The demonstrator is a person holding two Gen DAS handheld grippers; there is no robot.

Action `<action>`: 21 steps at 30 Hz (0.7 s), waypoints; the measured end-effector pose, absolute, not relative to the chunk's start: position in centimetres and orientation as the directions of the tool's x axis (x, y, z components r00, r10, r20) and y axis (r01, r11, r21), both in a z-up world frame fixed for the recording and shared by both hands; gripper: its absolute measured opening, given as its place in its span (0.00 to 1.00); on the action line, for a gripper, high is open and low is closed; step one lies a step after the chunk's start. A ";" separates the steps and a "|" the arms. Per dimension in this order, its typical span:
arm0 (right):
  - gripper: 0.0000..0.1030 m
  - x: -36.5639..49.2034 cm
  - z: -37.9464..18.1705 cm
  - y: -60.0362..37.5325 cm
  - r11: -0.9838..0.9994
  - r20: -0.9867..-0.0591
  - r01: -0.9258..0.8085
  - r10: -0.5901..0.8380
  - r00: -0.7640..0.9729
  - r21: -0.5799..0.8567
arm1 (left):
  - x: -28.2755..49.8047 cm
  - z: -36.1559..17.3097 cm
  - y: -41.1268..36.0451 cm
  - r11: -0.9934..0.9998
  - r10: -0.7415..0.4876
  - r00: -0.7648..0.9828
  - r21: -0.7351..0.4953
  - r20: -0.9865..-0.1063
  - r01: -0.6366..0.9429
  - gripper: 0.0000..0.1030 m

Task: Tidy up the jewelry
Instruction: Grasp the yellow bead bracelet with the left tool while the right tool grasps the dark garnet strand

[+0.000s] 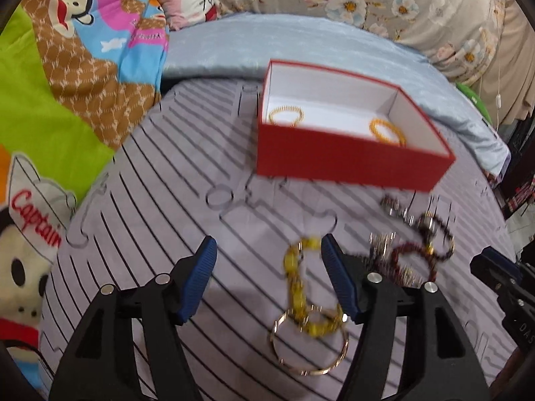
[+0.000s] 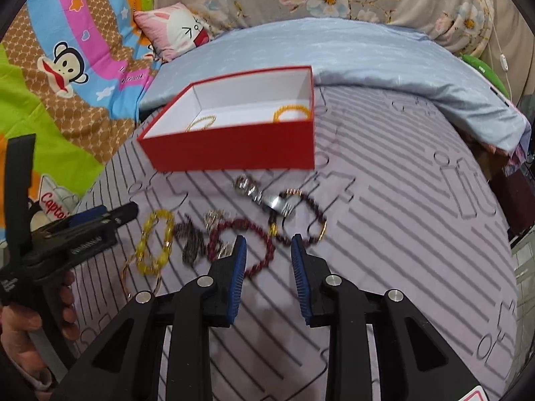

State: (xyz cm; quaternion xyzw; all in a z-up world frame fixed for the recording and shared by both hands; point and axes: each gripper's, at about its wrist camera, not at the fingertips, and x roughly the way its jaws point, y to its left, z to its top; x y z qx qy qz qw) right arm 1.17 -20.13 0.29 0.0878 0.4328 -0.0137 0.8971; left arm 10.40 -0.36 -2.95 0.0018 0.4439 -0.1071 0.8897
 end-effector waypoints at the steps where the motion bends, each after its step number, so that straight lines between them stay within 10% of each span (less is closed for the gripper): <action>1: 0.26 0.9 0.1 -19.9 0.984 -0.782 0.097 0.059 0.620 0.150 | 10.1 -3.4 -0.4 0.978 -0.184 0.576 -0.089 -0.797 0.191 0.61; 9: 0.26 -0.1 -0.3 -18.1 0.984 -0.785 0.059 0.097 0.611 0.167 | 9.4 -5.6 -1.1 0.972 -0.209 0.535 -0.114 -0.818 0.204 0.48; 17: 0.26 0.6 -0.6 -16.2 0.985 -0.788 0.014 0.131 0.601 0.174 | 9.3 -5.6 -1.3 0.957 -0.271 0.510 -0.172 -0.817 0.233 0.08; 21: 0.26 1.2 -0.8 -15.2 0.985 -0.788 -0.012 0.145 0.598 0.172 | 8.9 -5.4 -1.1 0.955 -0.276 0.512 -0.174 -0.813 0.238 0.08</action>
